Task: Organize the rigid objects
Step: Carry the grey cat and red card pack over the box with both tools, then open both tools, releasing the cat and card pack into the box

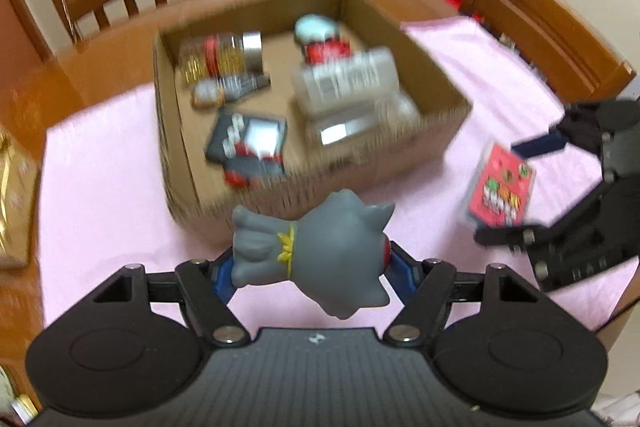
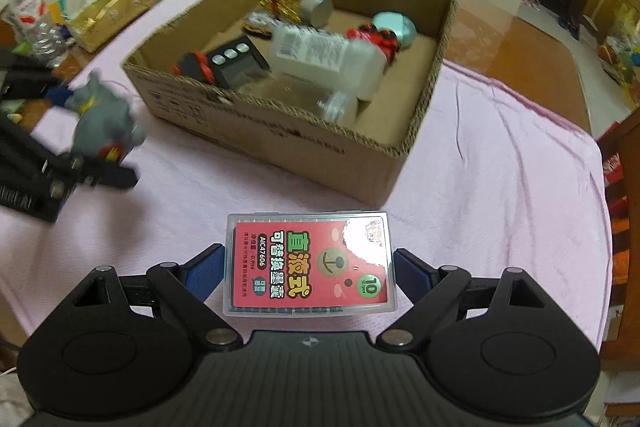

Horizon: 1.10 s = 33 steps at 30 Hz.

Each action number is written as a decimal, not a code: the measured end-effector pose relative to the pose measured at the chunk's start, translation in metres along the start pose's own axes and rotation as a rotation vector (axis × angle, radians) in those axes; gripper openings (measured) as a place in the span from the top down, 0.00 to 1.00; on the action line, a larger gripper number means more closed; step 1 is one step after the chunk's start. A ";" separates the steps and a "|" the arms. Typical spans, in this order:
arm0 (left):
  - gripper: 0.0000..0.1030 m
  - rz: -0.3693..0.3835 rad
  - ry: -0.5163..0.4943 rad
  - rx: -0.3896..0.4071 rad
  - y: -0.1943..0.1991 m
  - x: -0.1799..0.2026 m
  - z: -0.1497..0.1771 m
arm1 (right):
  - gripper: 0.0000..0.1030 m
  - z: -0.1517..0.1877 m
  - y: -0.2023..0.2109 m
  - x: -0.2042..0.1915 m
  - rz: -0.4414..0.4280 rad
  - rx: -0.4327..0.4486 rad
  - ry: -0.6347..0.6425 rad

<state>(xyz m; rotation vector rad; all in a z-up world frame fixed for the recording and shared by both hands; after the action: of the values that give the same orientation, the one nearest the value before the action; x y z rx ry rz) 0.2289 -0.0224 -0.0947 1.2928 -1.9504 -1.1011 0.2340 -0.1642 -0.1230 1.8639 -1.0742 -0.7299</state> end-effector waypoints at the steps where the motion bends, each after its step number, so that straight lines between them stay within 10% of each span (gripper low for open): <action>1: 0.31 -0.008 -0.001 0.024 0.003 -0.003 -0.009 | 0.11 -0.002 0.005 0.000 -0.006 0.005 0.006; 7: 0.31 -0.064 0.030 0.121 -0.006 -0.025 -0.064 | 0.11 -0.029 0.028 0.000 -0.025 0.050 0.025; 19: 0.20 -0.124 0.067 0.071 -0.076 -0.056 -0.096 | 0.11 -0.088 0.036 0.018 0.016 0.123 0.039; 33: 0.02 -0.173 0.207 0.259 0.005 -0.086 -0.078 | 0.11 -0.136 0.022 0.026 0.048 0.153 0.060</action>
<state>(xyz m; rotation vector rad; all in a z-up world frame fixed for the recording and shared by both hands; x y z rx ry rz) 0.3214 0.0321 -0.0508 1.6696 -1.8967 -0.7720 0.3450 -0.1420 -0.0407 1.9686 -1.1601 -0.5742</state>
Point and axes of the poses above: each gripper's, at about its wrist camera, not at the fingertips, and y roughly against the way its jaws point, x to its right, z to its underside, the point moved 8 cm from there along -y, roughly the way its jaws point, and after that the axes turned 2 degrees about x, right-handed, at the moved point
